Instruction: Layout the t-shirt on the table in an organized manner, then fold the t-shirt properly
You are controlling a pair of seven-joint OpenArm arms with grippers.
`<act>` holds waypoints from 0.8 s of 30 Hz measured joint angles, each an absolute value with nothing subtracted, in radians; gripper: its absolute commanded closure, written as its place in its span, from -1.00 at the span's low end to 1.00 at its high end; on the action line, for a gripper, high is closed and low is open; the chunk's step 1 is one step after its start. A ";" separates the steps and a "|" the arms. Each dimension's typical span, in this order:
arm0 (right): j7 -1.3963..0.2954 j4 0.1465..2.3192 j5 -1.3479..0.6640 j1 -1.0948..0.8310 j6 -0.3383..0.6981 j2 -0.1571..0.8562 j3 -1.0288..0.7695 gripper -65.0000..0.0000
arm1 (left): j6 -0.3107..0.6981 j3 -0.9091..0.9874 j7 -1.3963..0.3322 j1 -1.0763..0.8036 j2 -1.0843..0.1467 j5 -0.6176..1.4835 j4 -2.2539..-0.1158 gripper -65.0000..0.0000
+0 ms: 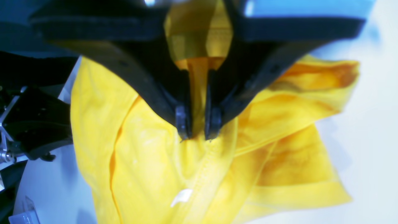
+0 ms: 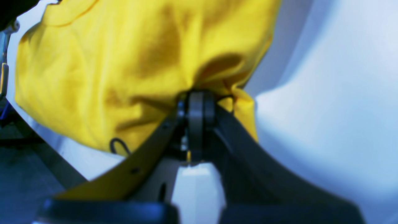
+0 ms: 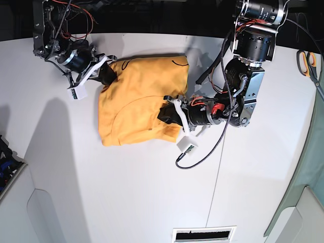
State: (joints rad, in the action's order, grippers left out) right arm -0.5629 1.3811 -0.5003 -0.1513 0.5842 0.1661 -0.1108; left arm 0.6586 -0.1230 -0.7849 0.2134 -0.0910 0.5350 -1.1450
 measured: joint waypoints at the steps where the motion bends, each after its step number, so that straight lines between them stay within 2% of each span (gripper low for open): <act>1: -0.565 1.381 -0.500 -0.151 0.584 0.166 -0.111 1.00 | 0.659 -0.123 -0.785 0.213 -0.092 0.535 -1.145 0.72; 9: -0.592 1.384 -0.505 -0.150 0.584 0.169 -0.096 1.00 | 0.662 -0.124 -0.787 0.211 -0.136 0.567 -1.163 0.72; 18: -0.614 1.465 -0.500 -0.155 0.584 0.169 -0.138 1.00 | 0.682 -0.126 -0.942 0.210 -0.226 0.837 -1.309 0.72; 24: -0.662 1.532 -0.529 -0.175 0.580 0.192 -0.261 1.00 | 0.685 -0.125 -0.980 0.120 -0.345 0.930 -1.411 0.72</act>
State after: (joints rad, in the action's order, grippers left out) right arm -0.6621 1.5322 -0.5285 -0.1749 0.5804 0.1917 -0.2607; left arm 0.6853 -0.1249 -0.9798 0.1196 -0.3454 0.9302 -1.4113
